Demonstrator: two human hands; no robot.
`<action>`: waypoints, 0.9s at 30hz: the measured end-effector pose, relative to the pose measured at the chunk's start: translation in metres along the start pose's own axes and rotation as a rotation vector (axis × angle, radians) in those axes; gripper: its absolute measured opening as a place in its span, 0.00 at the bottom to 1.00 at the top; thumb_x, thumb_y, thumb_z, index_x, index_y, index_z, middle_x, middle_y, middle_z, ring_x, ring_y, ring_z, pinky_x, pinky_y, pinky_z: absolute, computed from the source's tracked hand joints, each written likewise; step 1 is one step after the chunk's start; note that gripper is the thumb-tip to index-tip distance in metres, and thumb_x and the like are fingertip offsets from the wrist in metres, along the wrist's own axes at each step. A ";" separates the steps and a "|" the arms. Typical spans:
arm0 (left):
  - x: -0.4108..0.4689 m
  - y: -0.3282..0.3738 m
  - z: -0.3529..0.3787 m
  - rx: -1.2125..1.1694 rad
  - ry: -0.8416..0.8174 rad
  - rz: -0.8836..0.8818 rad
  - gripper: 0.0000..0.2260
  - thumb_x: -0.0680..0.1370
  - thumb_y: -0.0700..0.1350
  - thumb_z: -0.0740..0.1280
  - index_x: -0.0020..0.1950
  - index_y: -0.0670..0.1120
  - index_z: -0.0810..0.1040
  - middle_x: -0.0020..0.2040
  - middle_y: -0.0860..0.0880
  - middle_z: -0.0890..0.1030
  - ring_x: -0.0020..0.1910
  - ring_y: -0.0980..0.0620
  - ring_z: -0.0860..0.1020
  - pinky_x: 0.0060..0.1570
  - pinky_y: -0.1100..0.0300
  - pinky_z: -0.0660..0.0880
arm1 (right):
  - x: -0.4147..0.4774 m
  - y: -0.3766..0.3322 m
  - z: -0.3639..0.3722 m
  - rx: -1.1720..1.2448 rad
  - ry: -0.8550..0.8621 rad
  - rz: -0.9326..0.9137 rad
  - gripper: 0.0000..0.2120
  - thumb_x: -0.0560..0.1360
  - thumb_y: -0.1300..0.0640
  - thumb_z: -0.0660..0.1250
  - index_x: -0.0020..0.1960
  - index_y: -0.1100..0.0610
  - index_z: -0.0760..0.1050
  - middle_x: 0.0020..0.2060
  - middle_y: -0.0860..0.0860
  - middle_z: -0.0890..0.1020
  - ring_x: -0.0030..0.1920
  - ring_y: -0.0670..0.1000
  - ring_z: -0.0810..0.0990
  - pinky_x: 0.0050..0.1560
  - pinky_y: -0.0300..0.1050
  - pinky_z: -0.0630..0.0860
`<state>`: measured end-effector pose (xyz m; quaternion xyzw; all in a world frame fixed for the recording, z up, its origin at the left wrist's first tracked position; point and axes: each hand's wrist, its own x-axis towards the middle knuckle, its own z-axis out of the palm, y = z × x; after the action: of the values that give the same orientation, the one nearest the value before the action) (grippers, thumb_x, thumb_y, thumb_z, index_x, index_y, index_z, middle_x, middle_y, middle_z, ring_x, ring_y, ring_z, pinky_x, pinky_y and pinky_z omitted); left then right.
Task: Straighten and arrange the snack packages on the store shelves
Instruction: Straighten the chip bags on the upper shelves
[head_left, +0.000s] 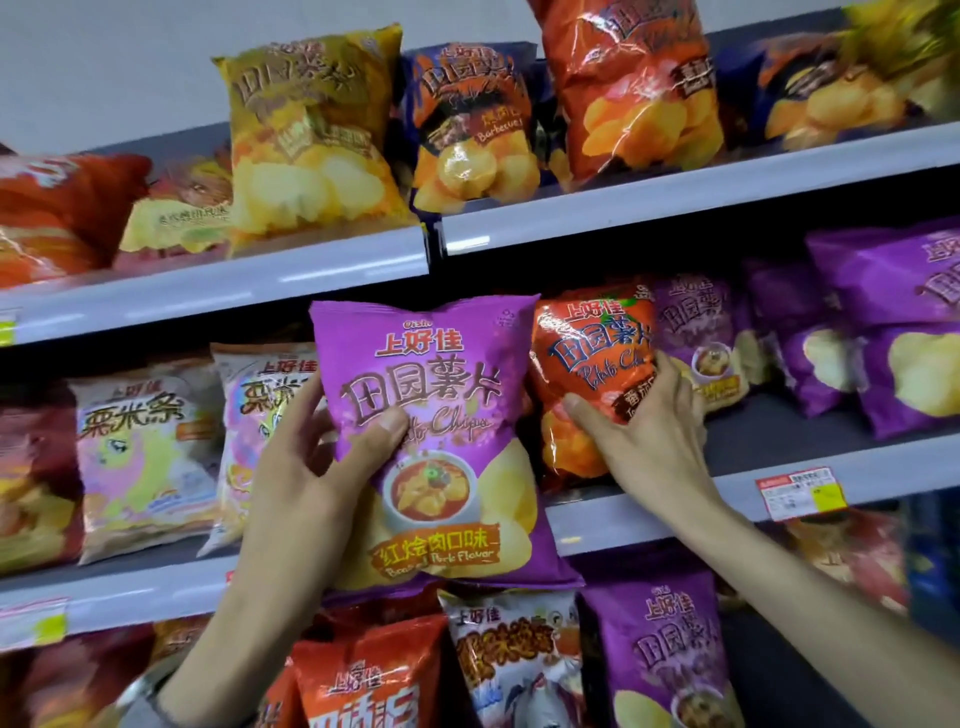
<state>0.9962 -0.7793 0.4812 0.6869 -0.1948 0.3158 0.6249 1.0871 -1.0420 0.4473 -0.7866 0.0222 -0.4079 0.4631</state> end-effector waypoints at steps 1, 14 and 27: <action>-0.001 -0.002 -0.002 -0.001 -0.015 0.003 0.30 0.69 0.57 0.79 0.70 0.57 0.79 0.57 0.50 0.87 0.54 0.47 0.87 0.56 0.41 0.83 | -0.001 -0.002 0.002 -0.001 -0.003 0.008 0.55 0.68 0.31 0.74 0.82 0.55 0.51 0.79 0.57 0.62 0.79 0.62 0.57 0.77 0.64 0.57; -0.006 0.001 0.095 -0.098 -0.243 -0.009 0.28 0.72 0.55 0.80 0.70 0.58 0.76 0.56 0.56 0.87 0.55 0.53 0.86 0.57 0.47 0.84 | -0.011 0.025 -0.083 0.257 -0.007 0.021 0.36 0.71 0.25 0.55 0.74 0.41 0.70 0.74 0.43 0.73 0.74 0.48 0.70 0.77 0.58 0.65; 0.004 0.004 0.259 -0.056 -0.282 0.085 0.30 0.77 0.56 0.77 0.76 0.57 0.70 0.57 0.58 0.86 0.55 0.56 0.86 0.57 0.50 0.83 | 0.018 0.067 -0.197 0.315 -0.509 0.000 0.30 0.70 0.28 0.71 0.70 0.32 0.70 0.60 0.34 0.83 0.62 0.40 0.82 0.69 0.53 0.73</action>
<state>1.0452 -1.0338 0.4819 0.6977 -0.3186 0.2367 0.5964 0.9918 -1.2279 0.4556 -0.7821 -0.1580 -0.1961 0.5700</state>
